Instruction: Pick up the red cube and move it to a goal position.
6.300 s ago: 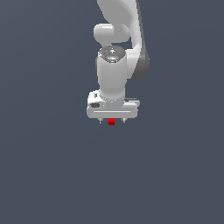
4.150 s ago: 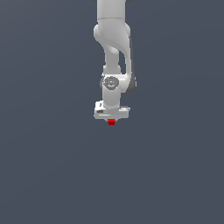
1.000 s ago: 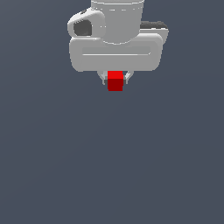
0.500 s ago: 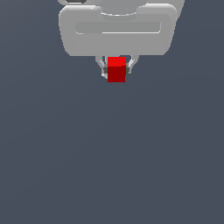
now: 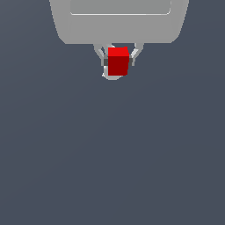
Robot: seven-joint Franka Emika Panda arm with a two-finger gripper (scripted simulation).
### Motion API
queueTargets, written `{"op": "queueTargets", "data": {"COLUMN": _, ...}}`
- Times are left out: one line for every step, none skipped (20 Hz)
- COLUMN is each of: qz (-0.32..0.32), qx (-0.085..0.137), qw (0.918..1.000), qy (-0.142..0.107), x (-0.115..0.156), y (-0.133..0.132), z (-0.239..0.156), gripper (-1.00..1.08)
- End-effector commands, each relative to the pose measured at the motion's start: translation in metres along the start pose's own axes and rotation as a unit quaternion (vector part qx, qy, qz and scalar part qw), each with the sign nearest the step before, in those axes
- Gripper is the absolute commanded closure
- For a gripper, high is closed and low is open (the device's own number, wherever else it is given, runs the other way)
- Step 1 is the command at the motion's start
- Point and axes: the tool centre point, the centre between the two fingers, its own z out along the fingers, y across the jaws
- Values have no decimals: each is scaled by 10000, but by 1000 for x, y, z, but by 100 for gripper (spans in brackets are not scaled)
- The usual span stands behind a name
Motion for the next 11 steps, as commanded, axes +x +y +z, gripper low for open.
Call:
{"op": "queueTargets", "data": {"qz": 0, "qx": 0, "qw": 10000, "qy": 2, "x": 2, "y": 0, "z": -4, "gripper": 108}}
{"op": "queueTargets", "data": {"qz": 0, "qx": 0, "qw": 10000, "qy": 2, "x": 2, "y": 0, "z": -5, "gripper": 108}}
{"op": "queueTargets", "data": {"qz": 0, "qx": 0, "qw": 10000, "qy": 2, "x": 3, "y": 0, "z": -6, "gripper": 108}}
{"op": "queueTargets", "data": {"qz": 0, "qx": 0, "qw": 10000, "qy": 2, "x": 3, "y": 0, "z": -7, "gripper": 108}}
{"op": "queueTargets", "data": {"qz": 0, "qx": 0, "qw": 10000, "qy": 2, "x": 3, "y": 0, "z": -8, "gripper": 108}}
{"op": "queueTargets", "data": {"qz": 0, "qx": 0, "qw": 10000, "qy": 2, "x": 4, "y": 0, "z": -8, "gripper": 108}}
{"op": "queueTargets", "data": {"qz": 0, "qx": 0, "qw": 10000, "qy": 2, "x": 4, "y": 0, "z": -9, "gripper": 108}}
{"op": "queueTargets", "data": {"qz": 0, "qx": 0, "qw": 10000, "qy": 2, "x": 4, "y": 0, "z": -9, "gripper": 108}}
{"op": "queueTargets", "data": {"qz": 0, "qx": 0, "qw": 10000, "qy": 2, "x": 4, "y": 0, "z": -9, "gripper": 108}}
{"op": "queueTargets", "data": {"qz": 0, "qx": 0, "qw": 10000, "qy": 2, "x": 4, "y": 0, "z": -9, "gripper": 108}}
{"op": "queueTargets", "data": {"qz": 0, "qx": 0, "qw": 10000, "qy": 2, "x": 4, "y": 0, "z": -9, "gripper": 108}}
